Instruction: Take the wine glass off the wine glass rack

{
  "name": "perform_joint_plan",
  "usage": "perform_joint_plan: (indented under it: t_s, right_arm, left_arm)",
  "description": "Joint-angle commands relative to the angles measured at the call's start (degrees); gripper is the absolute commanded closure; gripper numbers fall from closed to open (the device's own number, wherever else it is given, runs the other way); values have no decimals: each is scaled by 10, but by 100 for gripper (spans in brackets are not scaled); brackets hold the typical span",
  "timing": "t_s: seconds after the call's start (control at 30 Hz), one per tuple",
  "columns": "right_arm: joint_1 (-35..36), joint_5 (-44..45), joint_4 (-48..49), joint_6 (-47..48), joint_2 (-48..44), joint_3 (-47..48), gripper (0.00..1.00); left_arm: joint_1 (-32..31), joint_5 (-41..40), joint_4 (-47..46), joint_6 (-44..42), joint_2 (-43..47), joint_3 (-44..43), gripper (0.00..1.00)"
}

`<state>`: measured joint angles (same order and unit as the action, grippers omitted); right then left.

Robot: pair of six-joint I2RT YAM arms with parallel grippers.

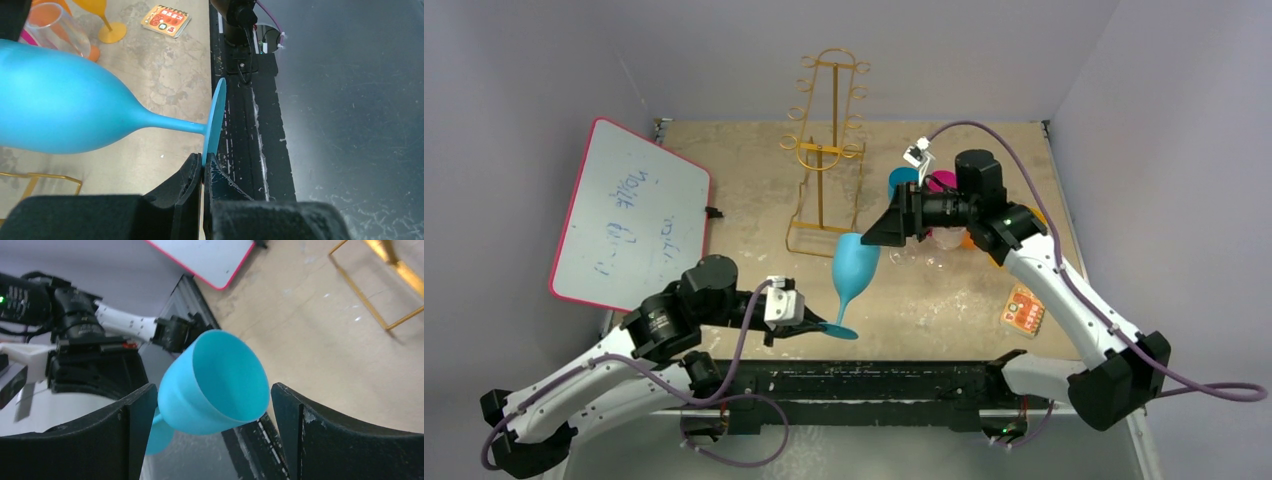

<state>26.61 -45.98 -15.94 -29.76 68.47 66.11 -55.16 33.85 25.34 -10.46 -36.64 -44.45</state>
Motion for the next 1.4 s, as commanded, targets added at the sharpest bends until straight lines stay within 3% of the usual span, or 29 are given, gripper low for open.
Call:
perform_joint_plan:
  t_s: [0.0,0.07,0.13,0.3,0.33,0.47,0.57,0.9,1.03,1.1,1.2,1.37]
  right_arm:
    - [0,-179,88,-35,-3,-1,12]
    - [1,-262,205,-129,0,-40,12]
    - [0,-288,248,-175,5,-49,16]
    - [5,-273,109,-47,31,19,26]
    - [4,-283,92,-34,37,29,32]
    - [4,-305,93,-35,42,26,44]
    - [4,-295,111,-52,35,14,47]
    - [5,-311,120,-51,24,-9,69]
    - [11,-307,112,-45,25,-16,72]
    - [14,-307,109,-43,25,-17,64]
    - [14,-306,111,-42,22,-20,62]
    - [14,-301,112,-41,23,-21,86]
  left_arm:
    - [-1,5,36,-73,-6,-53,100]
    - [-1,-20,78,-83,-16,-80,100]
    - [-1,-34,127,-110,-26,-113,100]
    - [-1,-31,125,-150,-27,-122,100]
    - [-1,-29,122,-156,-31,-119,100]
    - [-1,-32,138,-180,-58,-124,100]
    - [-1,-40,149,-196,-69,-128,100]
    - [0,-122,149,-206,-47,-107,100]
    - [-1,-136,162,-220,-64,-104,100]
    - [-1,-135,165,-225,-74,-106,100]
    - [-1,-133,167,-232,-82,-108,100]
    - [0,-132,168,-232,-81,-104,100]
